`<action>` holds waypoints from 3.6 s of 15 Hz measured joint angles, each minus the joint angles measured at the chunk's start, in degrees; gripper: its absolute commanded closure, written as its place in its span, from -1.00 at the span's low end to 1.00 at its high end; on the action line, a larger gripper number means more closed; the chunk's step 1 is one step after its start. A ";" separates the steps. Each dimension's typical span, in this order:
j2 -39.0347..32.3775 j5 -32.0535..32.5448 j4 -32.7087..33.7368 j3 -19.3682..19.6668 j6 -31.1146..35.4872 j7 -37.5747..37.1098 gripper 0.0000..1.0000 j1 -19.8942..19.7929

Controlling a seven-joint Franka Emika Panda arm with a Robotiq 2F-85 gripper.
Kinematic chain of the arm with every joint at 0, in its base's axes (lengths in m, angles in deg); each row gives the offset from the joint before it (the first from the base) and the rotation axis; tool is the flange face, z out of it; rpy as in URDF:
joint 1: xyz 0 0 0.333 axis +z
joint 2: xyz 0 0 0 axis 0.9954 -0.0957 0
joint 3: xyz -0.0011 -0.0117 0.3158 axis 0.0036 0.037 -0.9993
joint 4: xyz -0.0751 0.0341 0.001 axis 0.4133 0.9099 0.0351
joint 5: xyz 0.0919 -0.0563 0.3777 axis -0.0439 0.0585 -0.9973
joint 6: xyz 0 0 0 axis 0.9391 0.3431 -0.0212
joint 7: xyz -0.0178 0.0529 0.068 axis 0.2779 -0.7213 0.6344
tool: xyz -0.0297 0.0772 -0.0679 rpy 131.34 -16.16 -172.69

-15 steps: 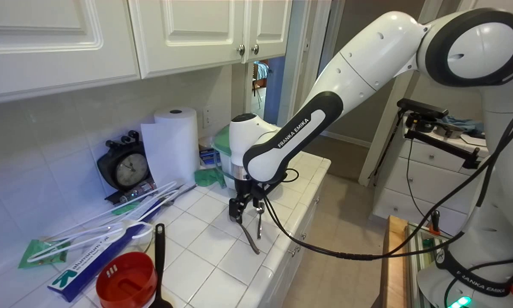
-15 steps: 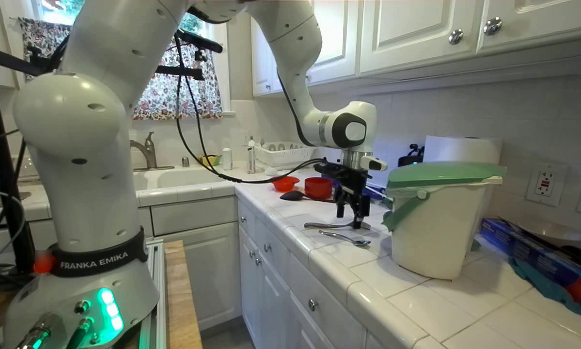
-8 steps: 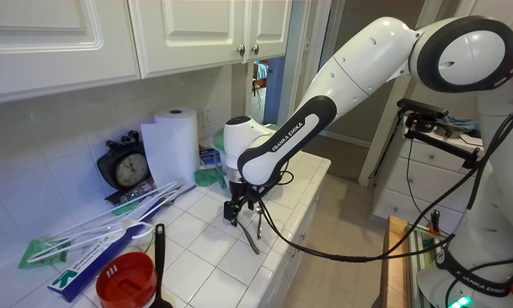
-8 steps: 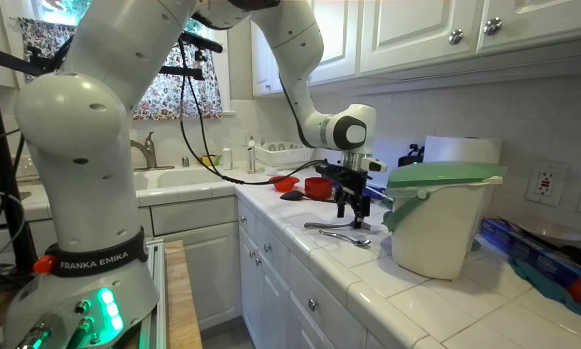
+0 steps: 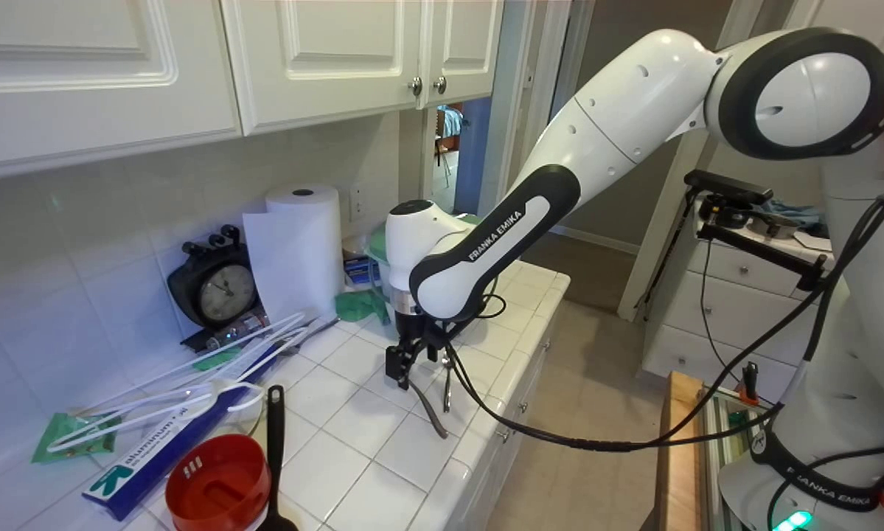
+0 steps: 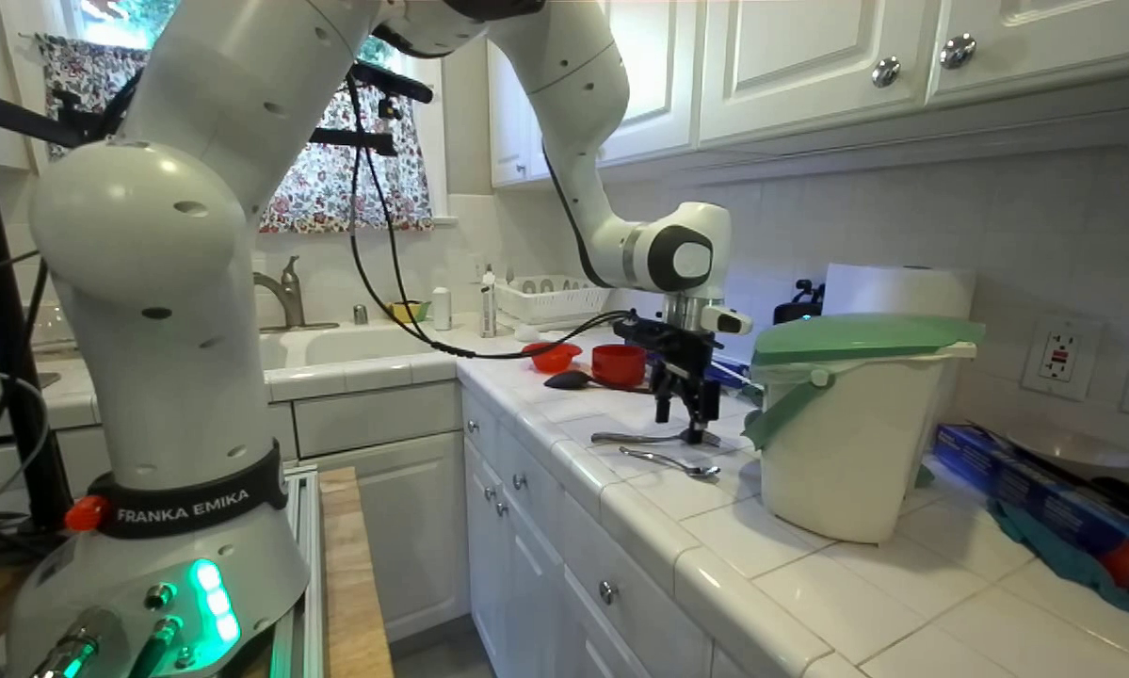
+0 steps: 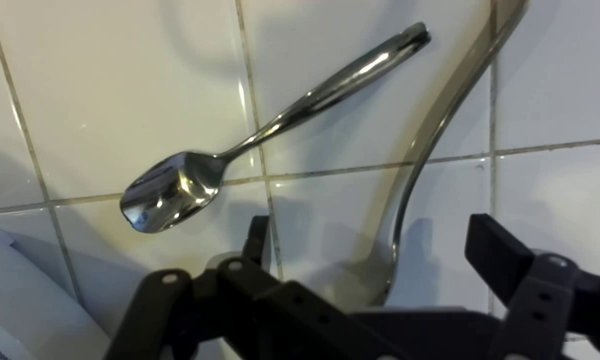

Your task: Use the fork to open the bin

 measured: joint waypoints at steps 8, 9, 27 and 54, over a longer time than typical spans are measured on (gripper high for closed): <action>0.00 0.01 0.00 0.08 0.36 0.01 -1.00 0.66; 0.00 0.01 0.00 0.06 0.38 0.01 -1.00 0.80; -1.71 0.04 0.57 0.65 1.01 -0.16 0.91 3.07; 8.52 1.63 -2.38 2.97 -6.64 -7.87 0.93 5.87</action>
